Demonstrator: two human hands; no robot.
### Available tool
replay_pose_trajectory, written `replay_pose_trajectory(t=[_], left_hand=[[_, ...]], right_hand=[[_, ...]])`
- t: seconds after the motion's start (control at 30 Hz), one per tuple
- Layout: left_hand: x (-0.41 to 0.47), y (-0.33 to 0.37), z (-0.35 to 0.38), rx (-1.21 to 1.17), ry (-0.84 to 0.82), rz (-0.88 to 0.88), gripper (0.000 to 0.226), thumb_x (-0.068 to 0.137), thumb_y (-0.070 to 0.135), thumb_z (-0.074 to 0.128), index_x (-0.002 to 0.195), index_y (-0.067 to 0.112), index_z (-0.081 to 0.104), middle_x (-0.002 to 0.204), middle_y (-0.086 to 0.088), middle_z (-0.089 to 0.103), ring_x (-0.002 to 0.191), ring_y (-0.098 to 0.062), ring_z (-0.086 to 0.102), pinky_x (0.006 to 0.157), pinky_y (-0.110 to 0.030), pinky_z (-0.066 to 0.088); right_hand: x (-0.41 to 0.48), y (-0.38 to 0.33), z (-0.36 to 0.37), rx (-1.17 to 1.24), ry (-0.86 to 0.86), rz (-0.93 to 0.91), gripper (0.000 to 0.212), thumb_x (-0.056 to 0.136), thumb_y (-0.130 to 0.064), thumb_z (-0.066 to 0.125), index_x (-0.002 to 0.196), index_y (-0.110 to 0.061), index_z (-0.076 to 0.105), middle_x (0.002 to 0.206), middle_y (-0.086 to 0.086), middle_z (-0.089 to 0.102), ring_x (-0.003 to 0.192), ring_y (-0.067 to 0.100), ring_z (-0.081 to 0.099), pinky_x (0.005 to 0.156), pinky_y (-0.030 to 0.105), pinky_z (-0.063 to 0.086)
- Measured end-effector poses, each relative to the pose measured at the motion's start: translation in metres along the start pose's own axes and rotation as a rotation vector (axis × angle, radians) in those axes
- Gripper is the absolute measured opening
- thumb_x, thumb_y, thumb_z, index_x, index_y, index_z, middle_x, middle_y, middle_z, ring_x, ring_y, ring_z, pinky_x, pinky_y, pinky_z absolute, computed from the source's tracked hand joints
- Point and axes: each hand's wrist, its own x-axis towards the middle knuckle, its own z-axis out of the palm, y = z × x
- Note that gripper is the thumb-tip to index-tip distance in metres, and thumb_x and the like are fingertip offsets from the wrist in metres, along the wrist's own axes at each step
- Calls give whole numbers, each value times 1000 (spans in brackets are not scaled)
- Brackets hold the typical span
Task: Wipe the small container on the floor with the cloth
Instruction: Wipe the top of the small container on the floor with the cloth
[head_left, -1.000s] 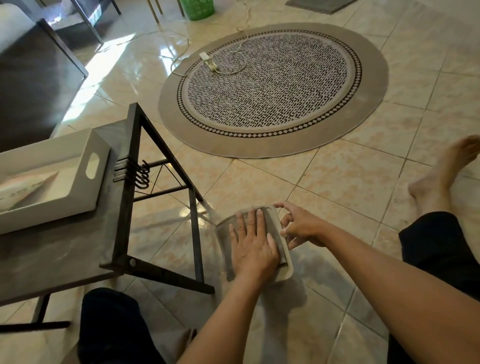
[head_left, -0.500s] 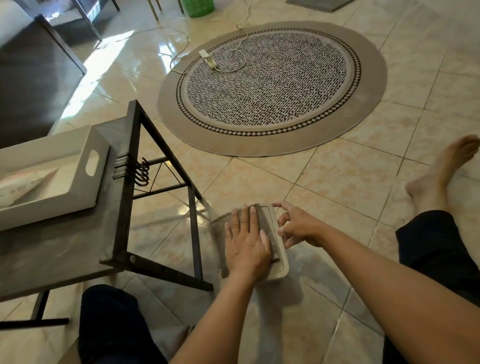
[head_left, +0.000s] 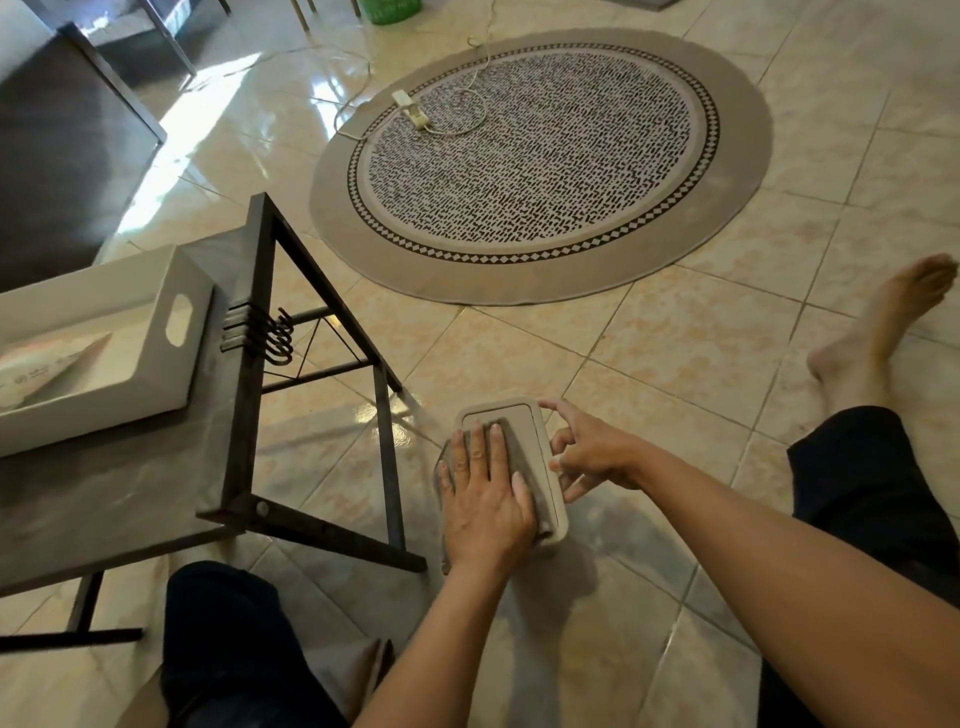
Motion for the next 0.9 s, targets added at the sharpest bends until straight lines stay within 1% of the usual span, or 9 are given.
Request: replay_pose_trajectory(t=[0.13, 0.23, 0.37, 0.47, 0.6, 0.7, 0.77, 0.83, 0.9], left_hand=[[-21, 14, 8, 47, -21, 33, 66, 97, 42, 15, 154, 20, -10, 161, -4, -23, 146, -22, -28, 119, -46, -14], [-10, 18, 8, 87, -31, 87, 66, 97, 42, 15, 154, 22, -11, 161, -4, -22, 146, -21, -27, 120, -49, -8], [-6, -1, 3, 37, -10, -22, 65, 99, 43, 14, 153, 22, -14, 161, -3, -24, 145, -21, -28, 121, -50, -4], [-26, 8, 5, 28, -26, -5, 66, 97, 43, 13, 153, 23, -14, 160, -3, -27, 145, -21, -30, 121, -50, -6], [-12, 21, 9, 92, -47, 88, 66, 96, 43, 15, 153, 26, -14, 161, -3, -24, 145, -21, -29, 120, -51, -9], [-3, 6, 4, 60, -22, 16, 65, 99, 42, 17, 154, 26, -13, 161, -3, -22, 146, -21, -27, 121, -50, -7], [-15, 3, 3, 34, 17, -37, 65, 99, 40, 18, 154, 24, -12, 161, -4, -22, 146, -22, -27, 120, -48, -10], [-26, 13, 6, 31, -5, -18, 65, 97, 41, 16, 154, 24, -12, 161, -4, -24, 145, -22, -28, 118, -47, -14], [-26, 24, 10, 59, -43, 36, 66, 96, 42, 15, 153, 25, -13, 159, -4, -27, 145, -22, -30, 118, -48, -13]], right_hand=[[2, 0, -2, 4, -6, 4, 87, 89, 14, 54, 152, -38, 23, 87, 11, 52, 64, 21, 68, 65, 47, 64], [2, 1, -1, 7, -3, -4, 87, 90, 14, 54, 152, -37, 22, 90, 12, 51, 66, 23, 65, 64, 46, 64], [-1, 2, 1, 25, 5, -7, 87, 89, 15, 53, 152, -37, 22, 89, 11, 51, 67, 22, 66, 62, 43, 64], [-1, 1, 1, 15, 2, -9, 88, 89, 15, 53, 152, -37, 22, 86, 9, 51, 65, 21, 65, 61, 42, 64], [0, 2, -1, 6, 15, -7, 86, 90, 14, 53, 153, -36, 22, 85, 9, 49, 61, 20, 64, 62, 44, 64], [-2, 3, 0, 12, 22, -11, 86, 90, 14, 52, 153, -37, 23, 89, 11, 50, 65, 22, 65, 68, 48, 64], [-2, 3, 2, 18, 16, -12, 86, 90, 14, 53, 152, -38, 22, 90, 12, 51, 68, 23, 66, 69, 49, 64], [1, 2, 2, 8, 7, -12, 87, 90, 13, 54, 153, -38, 21, 90, 12, 51, 69, 24, 66, 66, 47, 64], [3, 2, 1, 4, 8, -8, 88, 90, 13, 54, 153, -38, 21, 92, 13, 50, 70, 26, 65, 65, 46, 64]])
